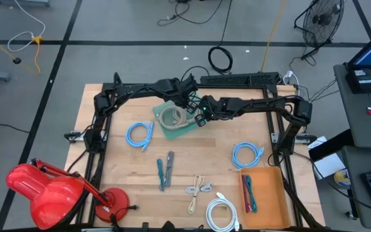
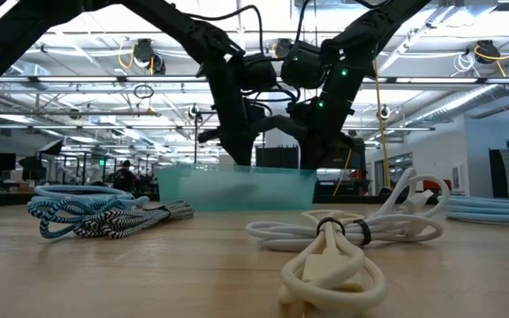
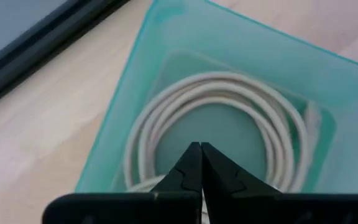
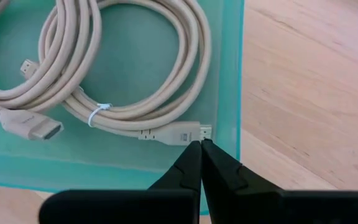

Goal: Pick & Place USB Port
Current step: Adjust the blue bin on the table

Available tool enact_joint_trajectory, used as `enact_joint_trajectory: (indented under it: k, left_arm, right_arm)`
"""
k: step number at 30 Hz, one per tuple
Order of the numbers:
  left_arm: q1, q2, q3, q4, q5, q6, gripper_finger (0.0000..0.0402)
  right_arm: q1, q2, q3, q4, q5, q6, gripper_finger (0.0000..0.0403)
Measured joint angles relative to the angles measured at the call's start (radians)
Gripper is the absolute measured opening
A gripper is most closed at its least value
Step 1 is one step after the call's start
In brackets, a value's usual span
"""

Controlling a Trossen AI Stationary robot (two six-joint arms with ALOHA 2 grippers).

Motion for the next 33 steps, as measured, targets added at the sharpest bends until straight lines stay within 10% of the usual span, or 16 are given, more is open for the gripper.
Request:
enact_joint_trajectory:
  k: [13,26,33]
  left_arm:
    - [0.009,-0.105,0.002,-0.075,0.102,0.024,0.0000]
    - [-0.130,-0.210,-0.016,-0.695,-0.004,-0.138,0.0000]
    - [-0.226,-0.213,-0.162,-0.684,0.081,-0.191,0.0000]
  right_arm:
    - [0.020,-0.242,-0.002,0.086,0.028,-0.033,0.0000]
    - [0.103,-0.507,-0.002,-0.017,0.029,-0.082,0.0000]
    - [0.164,-0.559,-0.002,-0.029,0.030,-0.076,0.0000]
